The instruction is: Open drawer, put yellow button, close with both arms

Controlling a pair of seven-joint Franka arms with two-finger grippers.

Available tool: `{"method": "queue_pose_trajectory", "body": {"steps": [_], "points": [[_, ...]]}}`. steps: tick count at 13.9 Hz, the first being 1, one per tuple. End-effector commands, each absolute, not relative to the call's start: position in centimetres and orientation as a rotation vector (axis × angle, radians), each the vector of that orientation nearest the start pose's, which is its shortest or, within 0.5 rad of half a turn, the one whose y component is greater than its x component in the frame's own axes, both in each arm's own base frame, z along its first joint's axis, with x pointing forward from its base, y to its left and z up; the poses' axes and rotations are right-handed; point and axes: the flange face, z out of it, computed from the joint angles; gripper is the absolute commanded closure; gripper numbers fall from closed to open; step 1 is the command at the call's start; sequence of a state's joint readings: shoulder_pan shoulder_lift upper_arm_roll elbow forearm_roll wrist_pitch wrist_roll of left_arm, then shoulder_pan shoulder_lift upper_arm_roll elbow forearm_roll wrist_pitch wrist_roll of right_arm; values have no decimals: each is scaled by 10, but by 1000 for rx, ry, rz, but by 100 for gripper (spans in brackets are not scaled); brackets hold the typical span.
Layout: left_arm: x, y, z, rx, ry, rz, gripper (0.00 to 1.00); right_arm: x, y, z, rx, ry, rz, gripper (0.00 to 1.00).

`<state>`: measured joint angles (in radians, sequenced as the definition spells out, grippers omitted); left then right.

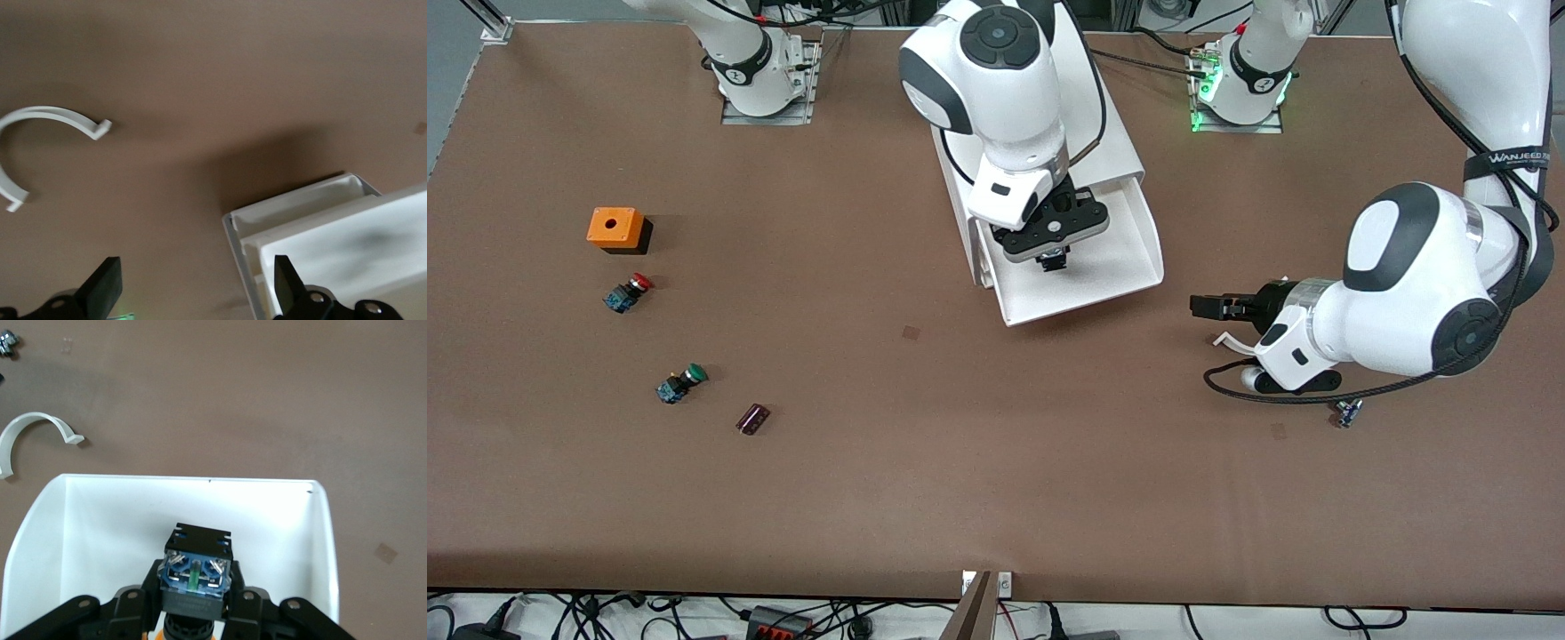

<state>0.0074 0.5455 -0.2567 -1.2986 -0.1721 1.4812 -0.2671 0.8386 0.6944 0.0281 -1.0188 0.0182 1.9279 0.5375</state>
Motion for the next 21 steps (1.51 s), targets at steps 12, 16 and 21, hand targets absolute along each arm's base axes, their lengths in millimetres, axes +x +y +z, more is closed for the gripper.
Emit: {"method": "queue_pose_trajectory", "body": {"steps": [12, 16, 21], "points": [[670, -131, 437, -3230, -155, 542, 0, 507, 595, 407, -2946, -448, -177, 100], [669, -132, 437, -3229, -152, 541, 0, 508, 595, 406, -2949, -419, -177, 1], [668, -135, 437, -3211, -137, 530, 0, 510, 590, 439, -2942, -349, -205, 0]]}}
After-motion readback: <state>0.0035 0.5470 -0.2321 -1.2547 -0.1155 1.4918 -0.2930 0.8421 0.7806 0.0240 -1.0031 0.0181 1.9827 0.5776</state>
